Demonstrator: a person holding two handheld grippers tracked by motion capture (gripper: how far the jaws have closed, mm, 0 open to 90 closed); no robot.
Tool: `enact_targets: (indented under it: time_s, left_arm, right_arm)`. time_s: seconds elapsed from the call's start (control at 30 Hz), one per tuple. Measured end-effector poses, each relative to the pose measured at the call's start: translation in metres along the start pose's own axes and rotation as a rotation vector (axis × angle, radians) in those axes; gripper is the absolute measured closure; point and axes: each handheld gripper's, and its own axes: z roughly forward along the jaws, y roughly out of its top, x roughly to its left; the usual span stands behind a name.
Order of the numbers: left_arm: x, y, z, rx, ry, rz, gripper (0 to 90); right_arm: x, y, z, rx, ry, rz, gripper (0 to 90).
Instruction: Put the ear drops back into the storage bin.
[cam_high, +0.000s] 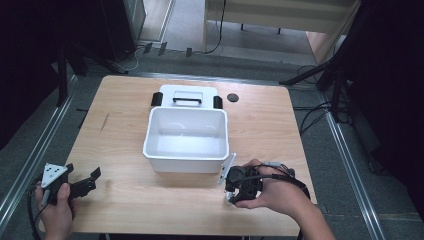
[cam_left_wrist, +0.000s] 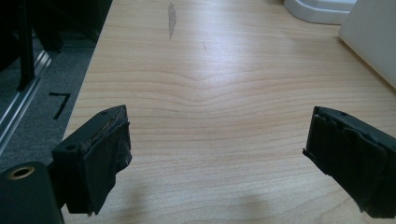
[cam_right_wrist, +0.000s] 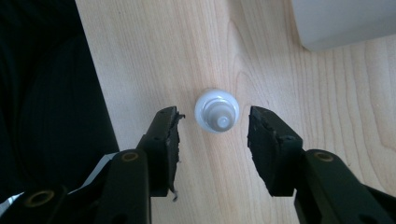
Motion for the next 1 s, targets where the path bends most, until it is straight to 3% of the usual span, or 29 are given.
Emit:
enact_targets:
  time_s: [0.43,1.0]
  left_arm:
    - [0.000,0.000,0.000,0.001,-0.001,0.007,7.2]
    - [-0.001,0.000,0.000,0.000,0.001,0.005,7.2]
  right_arm:
    - [0.000,0.006,0.023,0.063,-0.021,-0.027,61.6]
    - [-0.001,0.005,0.025,0.065,-0.027,-0.037,71.5]
